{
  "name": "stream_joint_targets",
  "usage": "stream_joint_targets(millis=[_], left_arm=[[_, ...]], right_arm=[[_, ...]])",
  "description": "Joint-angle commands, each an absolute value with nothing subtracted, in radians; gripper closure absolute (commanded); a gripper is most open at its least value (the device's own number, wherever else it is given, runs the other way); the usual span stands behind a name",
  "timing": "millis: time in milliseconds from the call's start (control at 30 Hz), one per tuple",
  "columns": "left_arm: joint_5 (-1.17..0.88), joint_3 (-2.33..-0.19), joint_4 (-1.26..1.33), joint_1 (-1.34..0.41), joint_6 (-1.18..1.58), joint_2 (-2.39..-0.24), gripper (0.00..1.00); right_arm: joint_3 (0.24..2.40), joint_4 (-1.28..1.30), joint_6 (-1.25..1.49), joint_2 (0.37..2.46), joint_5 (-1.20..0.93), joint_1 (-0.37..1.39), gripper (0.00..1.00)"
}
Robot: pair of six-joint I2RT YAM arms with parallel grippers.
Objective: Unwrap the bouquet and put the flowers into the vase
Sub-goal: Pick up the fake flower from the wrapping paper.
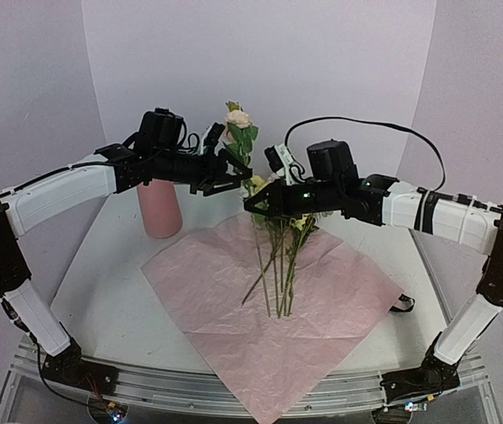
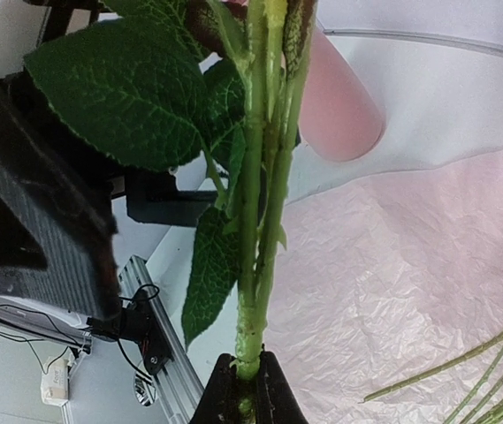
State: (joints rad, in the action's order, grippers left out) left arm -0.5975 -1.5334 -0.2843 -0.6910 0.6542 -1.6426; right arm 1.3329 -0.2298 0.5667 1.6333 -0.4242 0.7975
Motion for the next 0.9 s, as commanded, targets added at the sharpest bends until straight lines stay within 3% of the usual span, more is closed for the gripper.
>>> stream_joint_targets(millis=[0, 167, 367, 433, 533, 633, 767, 867], left_arm=[[-0.634, -1.59, -0.235, -0.692, 0.658, -1.663, 0.53], [-0.636, -1.598, -0.235, -0.692, 0.663, -1.678, 0.67], [-0.641, -1.607, -0.231, -0.69, 0.67, -1.694, 0.67], [-0.646, -1.61, -0.23, -0.69, 0.671, -1.699, 0.75], [-0.646, -1.609, -0.227, -0.69, 0.671, -1.701, 0.96], [-0.632, -1.598, -0.227, -0.69, 0.66, -1.696, 1.0], [-0.594, -1.567, -0.231, -0.675, 0.622, -1.673, 1.0], [-0.56, -1.558, -0.256, -0.648, 0.58, -1.651, 1.0]], right_arm=[[1.391, -0.252, 0.549, 1.64, -0.457, 0.804, 1.0], [1.396, -0.251, 0.547, 1.641, -0.461, 0.806, 1.0], [1.406, -0.245, 0.539, 1.647, -0.476, 0.807, 1.0], [1.408, -0.242, 0.535, 1.649, -0.477, 0.807, 1.0], [1.412, -0.236, 0.529, 1.652, -0.478, 0.806, 0.97], [1.413, -0.222, 0.524, 1.654, -0.466, 0.805, 0.74], [1.396, -0.195, 0.521, 1.639, -0.411, 0.805, 0.56], [1.365, -0.182, 0.516, 1.611, -0.368, 0.806, 0.27]])
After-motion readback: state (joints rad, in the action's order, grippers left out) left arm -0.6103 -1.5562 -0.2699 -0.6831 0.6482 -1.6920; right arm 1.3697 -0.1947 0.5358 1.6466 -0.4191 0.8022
